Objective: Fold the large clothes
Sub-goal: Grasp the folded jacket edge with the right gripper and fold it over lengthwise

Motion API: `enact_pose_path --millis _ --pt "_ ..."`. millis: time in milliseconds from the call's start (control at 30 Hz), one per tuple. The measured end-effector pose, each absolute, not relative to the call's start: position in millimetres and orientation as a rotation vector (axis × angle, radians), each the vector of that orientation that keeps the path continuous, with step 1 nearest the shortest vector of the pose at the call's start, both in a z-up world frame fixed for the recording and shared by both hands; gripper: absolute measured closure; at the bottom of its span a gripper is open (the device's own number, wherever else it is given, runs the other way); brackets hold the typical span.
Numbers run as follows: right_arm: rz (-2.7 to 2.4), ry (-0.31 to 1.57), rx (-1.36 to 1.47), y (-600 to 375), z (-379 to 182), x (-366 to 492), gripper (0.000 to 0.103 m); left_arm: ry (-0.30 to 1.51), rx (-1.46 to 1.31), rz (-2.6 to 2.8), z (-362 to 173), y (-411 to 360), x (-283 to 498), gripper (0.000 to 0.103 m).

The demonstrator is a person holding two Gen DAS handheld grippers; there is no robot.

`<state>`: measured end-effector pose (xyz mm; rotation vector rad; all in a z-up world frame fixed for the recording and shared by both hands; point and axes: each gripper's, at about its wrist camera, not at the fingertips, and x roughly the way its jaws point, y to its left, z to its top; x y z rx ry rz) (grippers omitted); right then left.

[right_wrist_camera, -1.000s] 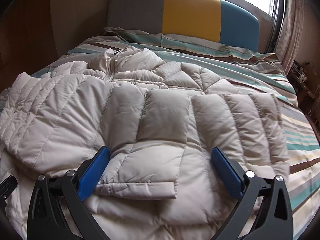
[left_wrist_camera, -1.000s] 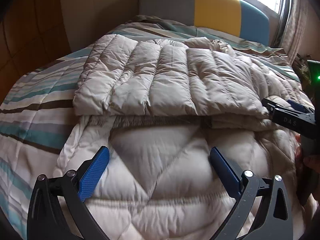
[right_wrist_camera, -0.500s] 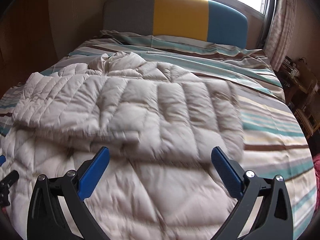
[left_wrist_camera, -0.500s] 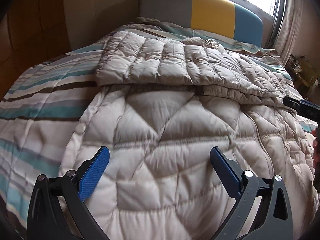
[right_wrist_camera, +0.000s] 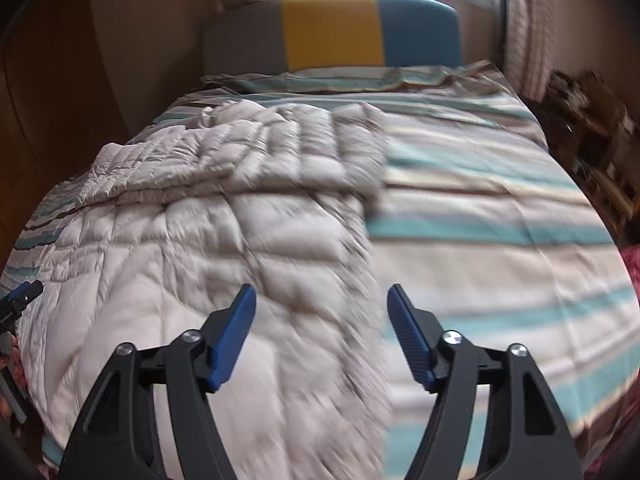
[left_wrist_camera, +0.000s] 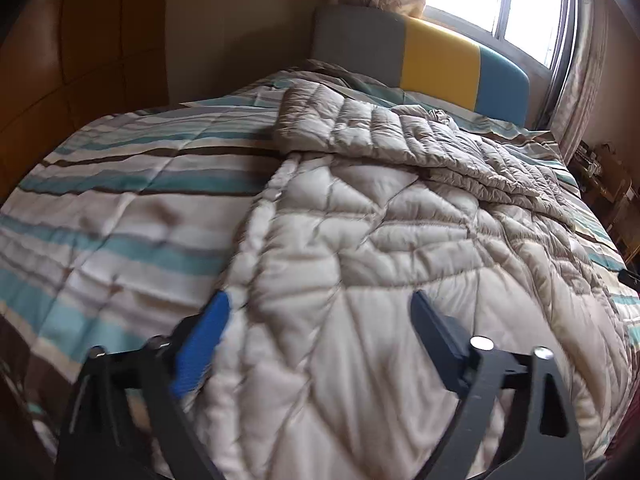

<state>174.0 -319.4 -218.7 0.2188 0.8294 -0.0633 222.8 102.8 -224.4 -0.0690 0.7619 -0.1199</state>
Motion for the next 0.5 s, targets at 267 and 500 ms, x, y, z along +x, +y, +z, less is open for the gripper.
enact_pose_path --millis 267,500 --pt "-0.055 0.882 0.364 -350 -239 106 0.046 0.752 -0.109 -0.142 -231 123 186 0.023" --pt "0.03 0.893 0.399 -336 -249 75 0.046 0.766 -0.105 -0.185 -236 120 165 0.025"
